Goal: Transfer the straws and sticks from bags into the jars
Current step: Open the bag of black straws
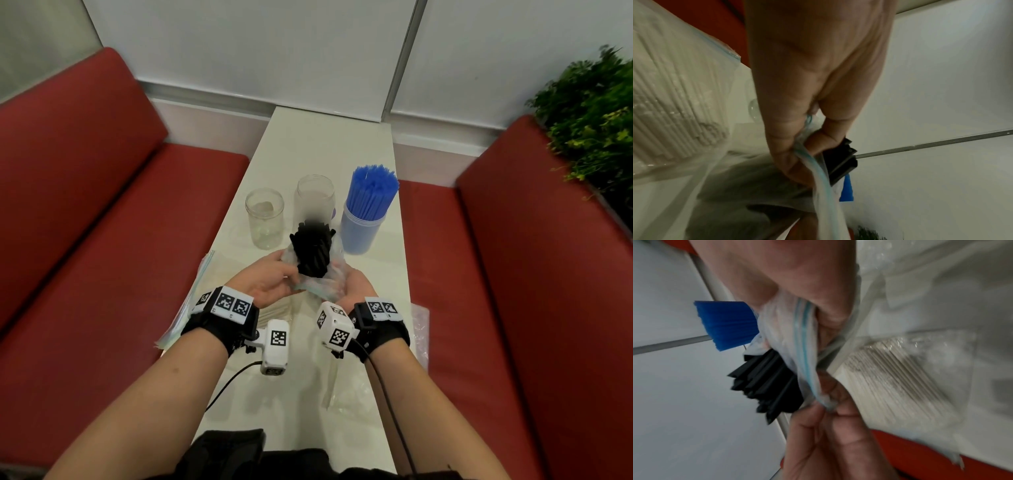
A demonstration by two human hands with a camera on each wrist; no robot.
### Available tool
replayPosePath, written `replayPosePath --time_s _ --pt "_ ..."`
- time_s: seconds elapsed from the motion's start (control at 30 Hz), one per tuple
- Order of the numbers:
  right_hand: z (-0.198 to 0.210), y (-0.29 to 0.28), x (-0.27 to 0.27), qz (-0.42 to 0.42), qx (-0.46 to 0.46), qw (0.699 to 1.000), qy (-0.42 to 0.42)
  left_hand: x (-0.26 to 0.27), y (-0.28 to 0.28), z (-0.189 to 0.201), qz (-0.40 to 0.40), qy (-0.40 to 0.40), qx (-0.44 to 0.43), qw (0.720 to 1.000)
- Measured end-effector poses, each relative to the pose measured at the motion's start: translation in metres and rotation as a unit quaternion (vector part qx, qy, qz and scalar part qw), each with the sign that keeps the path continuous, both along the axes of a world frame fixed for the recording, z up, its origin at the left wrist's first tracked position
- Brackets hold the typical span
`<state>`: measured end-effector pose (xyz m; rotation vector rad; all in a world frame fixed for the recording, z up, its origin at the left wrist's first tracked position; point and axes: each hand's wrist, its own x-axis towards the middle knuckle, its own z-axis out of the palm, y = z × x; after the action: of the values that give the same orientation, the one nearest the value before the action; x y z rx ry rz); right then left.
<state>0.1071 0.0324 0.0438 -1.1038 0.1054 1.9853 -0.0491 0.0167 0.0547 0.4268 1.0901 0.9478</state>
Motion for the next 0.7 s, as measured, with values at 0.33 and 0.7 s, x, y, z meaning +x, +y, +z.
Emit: replayPosePath --time_s 0.33,0.7 --pt "-0.008 0.019 0.016 -0.026 -0.007 0.996 0.08 -0.026 -0.01 -0.014 0.016 -0.08 -0.089 0.993" --pt "-0.021 0.024 0.014 0.318 0.256 0.781 -0.473 -0.024 0.002 -0.031 0.079 -0.015 -0.138 0.987"
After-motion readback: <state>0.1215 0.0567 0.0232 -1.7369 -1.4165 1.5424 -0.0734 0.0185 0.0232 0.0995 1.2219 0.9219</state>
